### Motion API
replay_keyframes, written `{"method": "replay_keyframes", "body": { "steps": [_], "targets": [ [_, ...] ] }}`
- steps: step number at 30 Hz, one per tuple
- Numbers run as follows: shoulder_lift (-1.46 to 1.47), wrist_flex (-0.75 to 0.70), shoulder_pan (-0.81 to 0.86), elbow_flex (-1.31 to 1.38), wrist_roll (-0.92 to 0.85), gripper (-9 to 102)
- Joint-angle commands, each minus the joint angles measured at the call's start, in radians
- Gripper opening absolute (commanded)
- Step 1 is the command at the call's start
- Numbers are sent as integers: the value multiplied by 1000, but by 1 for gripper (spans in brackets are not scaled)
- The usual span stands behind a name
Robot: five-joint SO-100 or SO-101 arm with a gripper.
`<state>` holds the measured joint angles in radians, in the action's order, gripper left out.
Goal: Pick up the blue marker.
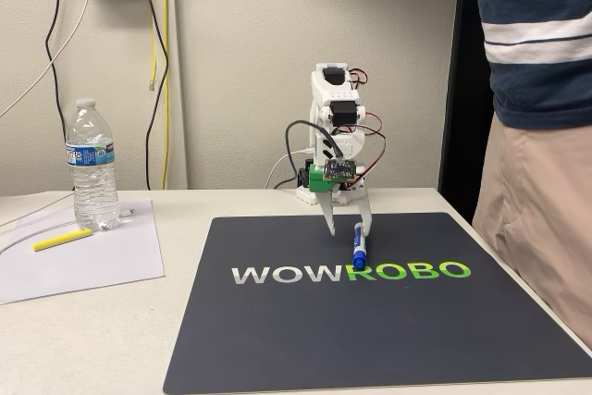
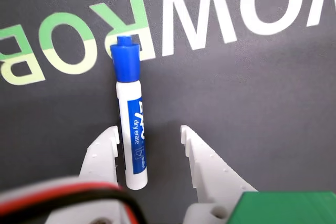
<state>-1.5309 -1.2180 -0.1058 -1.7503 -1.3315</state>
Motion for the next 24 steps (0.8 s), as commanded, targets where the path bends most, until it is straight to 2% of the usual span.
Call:
{"method": "replay_keyframes", "body": {
  "steps": [1, 10, 24],
  "targets": [
    [2, 18, -20, 6, 21, 28],
    [77, 63, -72, 6, 95, 28],
    [106, 75, -67, 6, 97, 28]
  ]
}}
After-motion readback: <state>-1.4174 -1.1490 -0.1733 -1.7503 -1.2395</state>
